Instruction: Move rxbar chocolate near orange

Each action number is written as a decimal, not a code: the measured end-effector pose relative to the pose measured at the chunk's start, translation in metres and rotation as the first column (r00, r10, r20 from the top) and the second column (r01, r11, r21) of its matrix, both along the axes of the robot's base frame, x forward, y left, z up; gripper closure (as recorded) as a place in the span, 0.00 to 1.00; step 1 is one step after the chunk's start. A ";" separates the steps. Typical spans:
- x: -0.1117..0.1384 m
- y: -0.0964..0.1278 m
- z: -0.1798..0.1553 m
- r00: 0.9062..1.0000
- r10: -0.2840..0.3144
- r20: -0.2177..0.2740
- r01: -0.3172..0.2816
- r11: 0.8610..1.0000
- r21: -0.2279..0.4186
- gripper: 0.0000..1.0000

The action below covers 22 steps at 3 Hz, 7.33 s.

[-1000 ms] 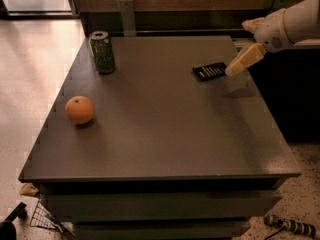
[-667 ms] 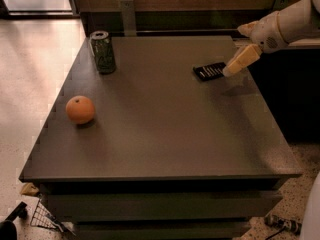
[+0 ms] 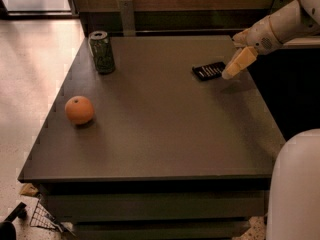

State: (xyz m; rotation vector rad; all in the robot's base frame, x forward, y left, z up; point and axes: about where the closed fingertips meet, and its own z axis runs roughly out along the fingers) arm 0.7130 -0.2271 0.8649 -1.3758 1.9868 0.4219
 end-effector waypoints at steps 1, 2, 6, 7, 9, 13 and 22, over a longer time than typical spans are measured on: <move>-0.005 0.004 -0.005 0.999 0.016 -0.042 -0.018 0.999 -0.048 0.00; -0.006 0.014 -0.012 0.997 0.031 -0.066 -0.037 0.995 -0.097 0.00; 0.021 0.037 -0.060 0.995 0.103 -0.019 -0.105 0.985 -0.136 0.44; 0.021 0.037 -0.054 0.994 0.103 -0.019 -0.105 0.985 -0.136 0.67; 0.021 0.037 -0.045 0.994 0.103 -0.019 -0.105 0.985 -0.136 1.00; 0.032 0.063 -0.003 0.990 0.136 0.046 -0.133 0.989 -0.060 1.00; -0.147 0.265 0.021 0.948 0.306 -0.086 -0.310 0.950 -0.043 1.00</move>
Offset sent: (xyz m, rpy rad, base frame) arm -0.0163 0.0238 -0.0190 -0.1735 0.0935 0.0502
